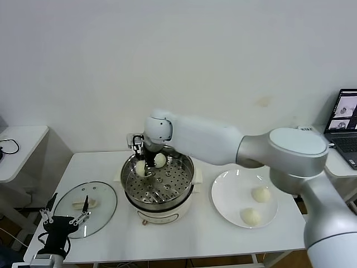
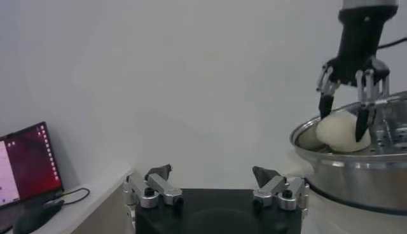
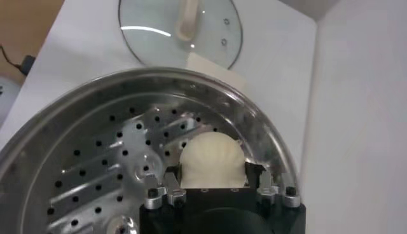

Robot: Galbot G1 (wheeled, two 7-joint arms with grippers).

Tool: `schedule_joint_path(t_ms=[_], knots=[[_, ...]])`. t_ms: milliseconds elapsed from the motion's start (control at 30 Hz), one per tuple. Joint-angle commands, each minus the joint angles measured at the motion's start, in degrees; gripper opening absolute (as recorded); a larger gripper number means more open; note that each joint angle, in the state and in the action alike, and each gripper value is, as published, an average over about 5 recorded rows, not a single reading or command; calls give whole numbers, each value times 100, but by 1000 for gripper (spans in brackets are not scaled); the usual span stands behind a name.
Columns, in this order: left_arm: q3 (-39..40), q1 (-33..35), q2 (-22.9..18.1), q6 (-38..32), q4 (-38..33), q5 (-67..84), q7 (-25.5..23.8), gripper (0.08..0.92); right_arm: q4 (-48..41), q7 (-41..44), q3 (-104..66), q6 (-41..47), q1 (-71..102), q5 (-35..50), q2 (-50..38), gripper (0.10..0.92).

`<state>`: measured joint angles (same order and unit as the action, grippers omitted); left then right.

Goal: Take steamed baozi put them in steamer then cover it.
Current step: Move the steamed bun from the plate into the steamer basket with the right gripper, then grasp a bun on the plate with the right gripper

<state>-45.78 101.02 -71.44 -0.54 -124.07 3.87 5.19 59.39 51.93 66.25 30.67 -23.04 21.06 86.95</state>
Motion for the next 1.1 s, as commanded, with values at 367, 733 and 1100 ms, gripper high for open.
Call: schedule_joint_path(t_ms=[367,733,1100], knots=[[25,-34,18,-2,16,-3,-2,823,-345,32,-61,39,240,-21,344,621],[19,-2,1,1,0,-11,-4,823,-77,366,-24,4,27,-241,161,770],[-2,-5,71,6,-10,6,-9,823,1756,989,326,-419,-1257,-234,-1663,823]])
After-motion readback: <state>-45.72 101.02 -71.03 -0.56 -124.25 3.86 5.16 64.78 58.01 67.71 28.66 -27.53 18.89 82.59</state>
